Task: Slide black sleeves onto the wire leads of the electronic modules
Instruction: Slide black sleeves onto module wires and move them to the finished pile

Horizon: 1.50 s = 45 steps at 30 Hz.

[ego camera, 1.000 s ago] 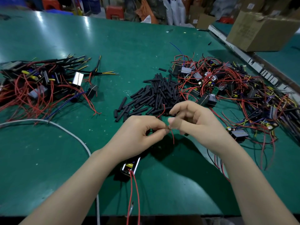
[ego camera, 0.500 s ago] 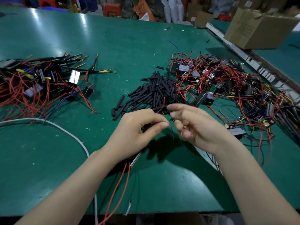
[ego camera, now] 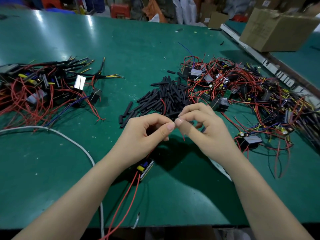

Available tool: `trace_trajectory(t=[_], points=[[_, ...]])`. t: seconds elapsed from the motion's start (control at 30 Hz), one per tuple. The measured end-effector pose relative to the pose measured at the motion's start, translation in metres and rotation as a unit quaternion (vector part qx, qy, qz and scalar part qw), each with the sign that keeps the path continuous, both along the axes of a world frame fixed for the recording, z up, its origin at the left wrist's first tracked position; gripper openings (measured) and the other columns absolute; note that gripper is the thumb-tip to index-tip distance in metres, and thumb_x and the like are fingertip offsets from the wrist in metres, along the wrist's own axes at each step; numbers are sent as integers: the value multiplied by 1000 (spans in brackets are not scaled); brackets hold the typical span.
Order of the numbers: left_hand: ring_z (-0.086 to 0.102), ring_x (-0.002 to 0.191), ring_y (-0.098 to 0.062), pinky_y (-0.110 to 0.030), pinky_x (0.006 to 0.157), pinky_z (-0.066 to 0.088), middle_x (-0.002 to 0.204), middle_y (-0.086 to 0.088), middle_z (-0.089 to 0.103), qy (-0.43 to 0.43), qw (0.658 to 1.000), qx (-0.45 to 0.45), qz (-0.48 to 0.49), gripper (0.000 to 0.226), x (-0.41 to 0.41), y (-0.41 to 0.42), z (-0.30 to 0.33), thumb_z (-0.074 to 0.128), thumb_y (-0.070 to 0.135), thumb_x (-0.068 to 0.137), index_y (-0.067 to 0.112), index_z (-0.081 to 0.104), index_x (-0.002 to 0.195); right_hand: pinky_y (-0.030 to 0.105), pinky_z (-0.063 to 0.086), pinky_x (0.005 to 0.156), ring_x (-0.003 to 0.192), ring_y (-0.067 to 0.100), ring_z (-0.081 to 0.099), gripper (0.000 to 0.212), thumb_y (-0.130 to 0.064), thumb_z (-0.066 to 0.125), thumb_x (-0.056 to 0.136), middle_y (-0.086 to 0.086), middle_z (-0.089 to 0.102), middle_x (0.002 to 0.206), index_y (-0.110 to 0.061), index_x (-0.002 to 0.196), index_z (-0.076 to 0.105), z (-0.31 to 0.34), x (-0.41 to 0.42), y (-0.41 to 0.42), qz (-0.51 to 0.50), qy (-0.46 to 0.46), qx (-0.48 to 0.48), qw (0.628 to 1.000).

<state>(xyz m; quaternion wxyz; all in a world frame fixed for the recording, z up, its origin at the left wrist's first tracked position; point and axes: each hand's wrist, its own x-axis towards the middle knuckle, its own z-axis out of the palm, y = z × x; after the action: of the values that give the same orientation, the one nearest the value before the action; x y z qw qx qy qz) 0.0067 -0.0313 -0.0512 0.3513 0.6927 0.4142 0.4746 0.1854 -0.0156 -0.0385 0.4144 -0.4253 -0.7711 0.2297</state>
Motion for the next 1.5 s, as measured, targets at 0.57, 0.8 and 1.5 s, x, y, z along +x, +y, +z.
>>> trace_trajectory(t=[0.57,0.8,1.5], points=[[42,56,-4,-17,54,35,61,2,53,-33,998,-37,31,11,-1,4,4,63,12,88,17,69,80,24,42,85,97,17,56,25,-12,62,88,2,59,107,-25,109,67,-2,4,2,61,4,70,996],[37,53,-7,-15,49,30,57,2,46,-53,993,-91,-56,20,-2,1,7,66,28,82,9,68,76,27,46,85,91,22,59,28,-11,67,85,1,65,98,-16,113,66,-6,2,6,22,18,125,992],[42,52,-3,-13,51,35,55,9,51,-95,985,-119,-81,11,-4,1,8,65,24,80,18,72,74,28,37,86,90,24,49,14,-14,64,87,6,57,93,-8,95,74,-6,3,7,17,-85,167,982]])
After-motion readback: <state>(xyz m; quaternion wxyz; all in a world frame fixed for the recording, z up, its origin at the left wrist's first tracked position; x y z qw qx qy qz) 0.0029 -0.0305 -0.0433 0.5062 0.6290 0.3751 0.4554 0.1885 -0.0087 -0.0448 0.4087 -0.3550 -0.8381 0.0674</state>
